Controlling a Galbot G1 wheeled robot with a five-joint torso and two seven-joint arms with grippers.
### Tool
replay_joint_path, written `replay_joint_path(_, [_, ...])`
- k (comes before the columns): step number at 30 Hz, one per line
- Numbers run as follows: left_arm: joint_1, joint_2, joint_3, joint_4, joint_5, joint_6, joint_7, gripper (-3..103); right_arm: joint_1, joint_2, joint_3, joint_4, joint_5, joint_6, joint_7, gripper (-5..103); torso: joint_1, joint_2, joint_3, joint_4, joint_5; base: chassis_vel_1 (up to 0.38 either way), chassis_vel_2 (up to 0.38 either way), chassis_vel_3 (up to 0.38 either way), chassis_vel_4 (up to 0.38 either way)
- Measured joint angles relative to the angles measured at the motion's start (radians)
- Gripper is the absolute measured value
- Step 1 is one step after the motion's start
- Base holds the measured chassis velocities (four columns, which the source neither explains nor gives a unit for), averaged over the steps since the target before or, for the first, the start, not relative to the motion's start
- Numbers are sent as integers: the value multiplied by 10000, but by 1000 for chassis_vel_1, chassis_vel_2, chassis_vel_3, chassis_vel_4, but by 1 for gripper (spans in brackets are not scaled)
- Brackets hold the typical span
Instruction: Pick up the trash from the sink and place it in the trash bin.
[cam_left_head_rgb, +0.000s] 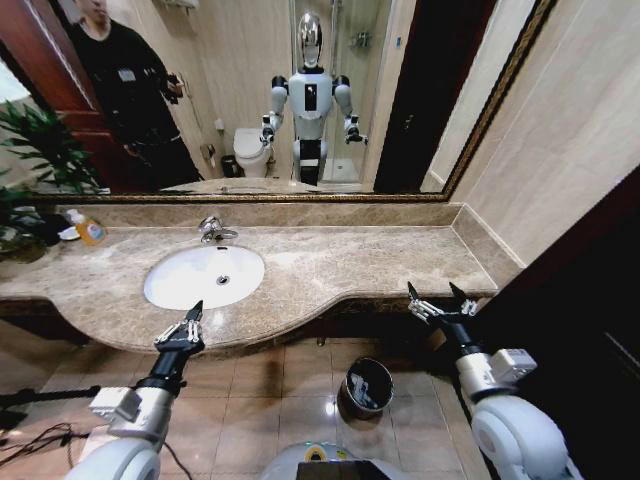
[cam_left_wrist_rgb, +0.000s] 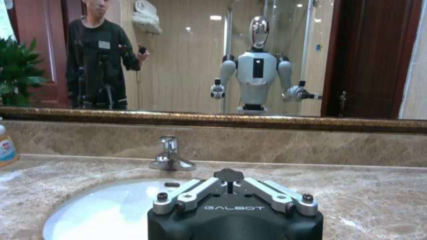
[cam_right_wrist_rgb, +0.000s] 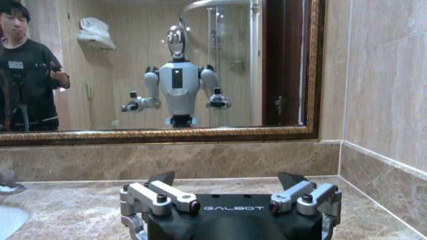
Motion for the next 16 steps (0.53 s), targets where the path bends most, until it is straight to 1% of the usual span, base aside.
replay_joint_path(16, [0, 0, 0, 0, 0, 0, 0, 0, 18, 4, -6, -43, -13, 0, 1, 100, 0, 0, 0, 0, 0, 0, 0, 0, 0])
